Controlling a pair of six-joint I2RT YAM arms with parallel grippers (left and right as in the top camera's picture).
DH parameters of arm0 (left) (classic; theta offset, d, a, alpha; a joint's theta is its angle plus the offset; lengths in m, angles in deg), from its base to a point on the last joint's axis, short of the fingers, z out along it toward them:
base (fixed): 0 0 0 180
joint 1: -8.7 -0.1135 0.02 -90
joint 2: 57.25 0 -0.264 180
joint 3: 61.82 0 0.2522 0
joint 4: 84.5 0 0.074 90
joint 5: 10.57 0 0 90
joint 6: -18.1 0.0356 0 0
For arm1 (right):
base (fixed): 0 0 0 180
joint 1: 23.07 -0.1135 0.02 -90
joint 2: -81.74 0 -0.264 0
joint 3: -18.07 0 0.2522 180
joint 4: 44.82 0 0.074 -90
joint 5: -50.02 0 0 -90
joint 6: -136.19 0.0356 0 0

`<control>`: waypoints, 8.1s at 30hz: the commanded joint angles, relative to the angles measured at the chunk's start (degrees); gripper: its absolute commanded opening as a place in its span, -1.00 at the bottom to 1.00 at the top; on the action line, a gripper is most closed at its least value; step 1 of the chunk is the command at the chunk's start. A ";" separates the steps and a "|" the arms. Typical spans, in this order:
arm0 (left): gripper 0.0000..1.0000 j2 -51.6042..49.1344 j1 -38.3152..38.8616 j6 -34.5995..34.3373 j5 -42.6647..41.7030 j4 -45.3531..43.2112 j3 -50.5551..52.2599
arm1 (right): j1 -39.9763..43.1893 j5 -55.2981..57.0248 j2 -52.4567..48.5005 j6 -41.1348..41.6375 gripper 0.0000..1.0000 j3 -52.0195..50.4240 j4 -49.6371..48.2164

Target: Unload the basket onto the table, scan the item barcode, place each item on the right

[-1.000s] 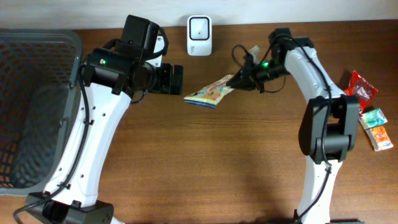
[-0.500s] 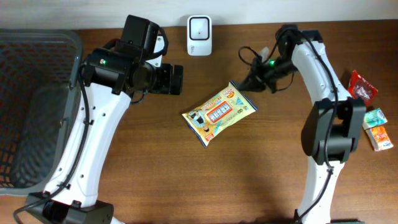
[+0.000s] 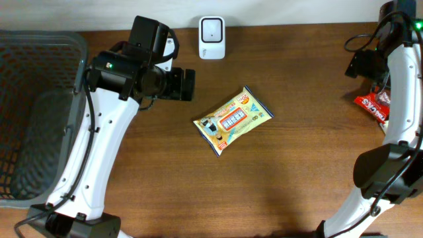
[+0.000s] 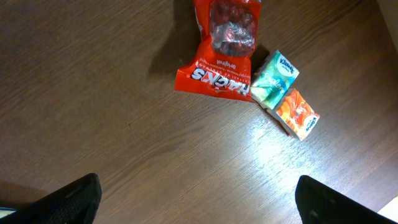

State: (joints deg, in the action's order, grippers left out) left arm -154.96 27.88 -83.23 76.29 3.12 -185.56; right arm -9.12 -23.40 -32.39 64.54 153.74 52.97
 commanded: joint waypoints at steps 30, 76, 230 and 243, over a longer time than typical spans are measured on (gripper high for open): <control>-0.92 -37.51 9.64 25.22 -21.09 -10.51 0.11 | 0.37 1.22 -0.13 0.13 0.97 0.02 0.17; -1.00 -40.57 -1.40 0.72 -24.33 -30.08 -30.10 | 0.37 1.22 -0.13 0.13 0.97 0.02 0.17; 0.98 -32.57 4.00 -4.90 8.57 17.99 -36.74 | -16.90 -15.26 113.94 -19.41 0.97 -121.59 -79.34; 0.98 -32.57 4.02 -4.90 8.57 18.01 -36.74 | -16.90 -15.26 113.94 -19.41 0.97 -121.59 -79.34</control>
State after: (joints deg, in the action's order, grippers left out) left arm -187.25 32.14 -87.58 84.38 21.20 -222.32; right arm -25.86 -38.72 81.05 44.67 32.61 -26.67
